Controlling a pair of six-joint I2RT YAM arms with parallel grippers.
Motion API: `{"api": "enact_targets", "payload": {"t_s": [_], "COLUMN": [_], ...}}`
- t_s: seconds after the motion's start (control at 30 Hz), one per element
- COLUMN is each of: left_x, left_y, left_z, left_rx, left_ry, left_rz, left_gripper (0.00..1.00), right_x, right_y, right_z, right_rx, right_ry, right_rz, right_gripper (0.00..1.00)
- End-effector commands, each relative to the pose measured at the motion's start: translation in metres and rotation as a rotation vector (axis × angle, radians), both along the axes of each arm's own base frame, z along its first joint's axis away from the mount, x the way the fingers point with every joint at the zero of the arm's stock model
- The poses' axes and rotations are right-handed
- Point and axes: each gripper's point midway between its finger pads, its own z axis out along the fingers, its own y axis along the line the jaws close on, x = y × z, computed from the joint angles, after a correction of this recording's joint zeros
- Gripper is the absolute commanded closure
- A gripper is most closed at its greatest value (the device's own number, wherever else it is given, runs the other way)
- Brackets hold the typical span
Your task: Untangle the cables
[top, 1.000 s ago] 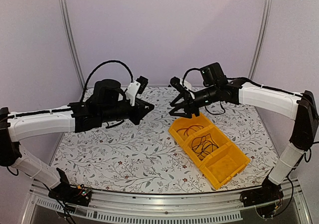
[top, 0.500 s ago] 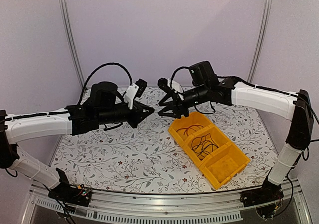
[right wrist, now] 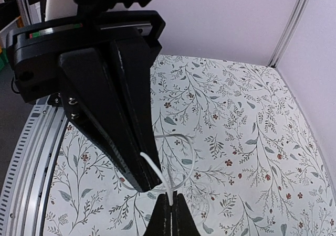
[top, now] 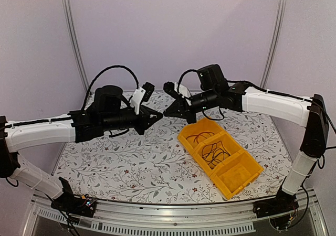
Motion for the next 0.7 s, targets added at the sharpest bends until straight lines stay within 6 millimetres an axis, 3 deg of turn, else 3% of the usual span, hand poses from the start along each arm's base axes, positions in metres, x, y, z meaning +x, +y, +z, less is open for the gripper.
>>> {"api": "enact_targets", "payload": {"t_s": [0.0, 0.1, 0.2, 0.43, 0.67], "left_x": [0.000, 0.011, 0.023, 0.063, 0.090], "left_y": [0.005, 0.017, 0.026, 0.041, 0.015], "left_z": [-0.001, -0.009, -0.018, -0.041, -0.084], "left_rx": [0.015, 0.039, 0.053, 0.012, 0.022], "left_ry": [-0.012, -0.018, -0.025, -0.008, 0.044], "left_rz": [0.034, 0.122, 0.207, 0.370, 0.332], "left_gripper": [0.91, 0.72, 0.66, 0.66, 0.66], "right_x": [-0.001, -0.003, -0.010, -0.039, -0.057], "right_y": [0.001, -0.003, -0.005, -0.012, -0.019], "right_z": [0.022, 0.032, 0.044, 0.069, 0.118], "right_rx": [0.044, 0.053, 0.069, 0.092, 0.156], "right_ry": [-0.019, -0.029, -0.013, 0.060, 0.061], "right_rz": [-0.002, -0.014, -0.002, 0.083, 0.141], "right_gripper": [1.00, 1.00, 1.00, 1.00, 1.00]}}
